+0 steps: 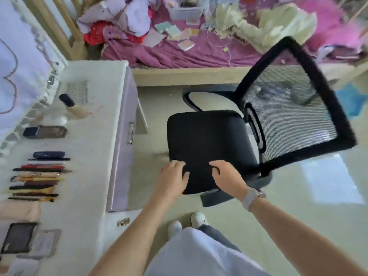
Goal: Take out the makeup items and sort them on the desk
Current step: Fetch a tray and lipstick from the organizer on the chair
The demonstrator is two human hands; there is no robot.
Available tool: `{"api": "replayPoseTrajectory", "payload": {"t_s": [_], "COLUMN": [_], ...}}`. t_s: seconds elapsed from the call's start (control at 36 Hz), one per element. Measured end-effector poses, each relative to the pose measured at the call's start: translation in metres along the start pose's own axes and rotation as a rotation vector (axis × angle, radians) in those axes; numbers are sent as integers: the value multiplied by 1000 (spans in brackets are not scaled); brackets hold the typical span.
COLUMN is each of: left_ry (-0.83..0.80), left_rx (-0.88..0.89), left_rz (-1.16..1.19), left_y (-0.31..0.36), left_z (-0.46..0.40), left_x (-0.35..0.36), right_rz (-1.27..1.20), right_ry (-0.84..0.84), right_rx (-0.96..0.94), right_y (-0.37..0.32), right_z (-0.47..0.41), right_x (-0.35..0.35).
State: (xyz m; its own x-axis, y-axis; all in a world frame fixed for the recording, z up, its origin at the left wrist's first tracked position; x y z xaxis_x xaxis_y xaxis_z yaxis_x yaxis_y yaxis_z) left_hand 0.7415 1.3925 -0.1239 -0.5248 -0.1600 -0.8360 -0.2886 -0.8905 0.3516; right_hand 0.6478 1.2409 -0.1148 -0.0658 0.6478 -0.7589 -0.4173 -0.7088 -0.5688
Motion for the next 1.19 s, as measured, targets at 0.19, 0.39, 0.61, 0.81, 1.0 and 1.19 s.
{"api": "replayPoseTrajectory", "payload": {"t_s": [0.19, 0.39, 0.61, 0.81, 1.0, 1.19], "left_ry": [-174, -341, -394, -358, -372, -395], "left_rx": [373, 703, 862, 1089, 1185, 1218], "left_rz": [-129, -367, -475, -586, -672, -676], "left_y": [139, 306, 466, 590, 721, 886], "left_z": [40, 101, 179, 220, 206, 179], "left_x": [61, 171, 282, 335, 388, 451], "right_rz": [-145, -265, -322, -341, -417, -432], "right_ry": [252, 517, 675, 772, 822, 850], "right_rx": [347, 696, 950, 1045, 1099, 1158], "right_y": [117, 241, 364, 455, 559, 692], "right_z": [129, 284, 429, 498, 513, 523], "right_x": [-23, -53, -93, -135, -189, -295]}}
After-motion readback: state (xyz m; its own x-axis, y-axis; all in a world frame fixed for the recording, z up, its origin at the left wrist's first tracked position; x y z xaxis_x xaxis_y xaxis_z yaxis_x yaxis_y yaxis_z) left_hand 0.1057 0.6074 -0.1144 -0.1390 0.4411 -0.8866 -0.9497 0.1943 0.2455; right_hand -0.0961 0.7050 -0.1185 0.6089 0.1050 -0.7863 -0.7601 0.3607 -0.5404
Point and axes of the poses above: each hand's wrist, its own z-axis away from the middle knuckle, its own x-axis out of the palm, y = z × x, the point moved 2 cm from there along -z, towards the middle knuckle, and after that the axes turned 12 degrees about -x, right-handed, at the moved point
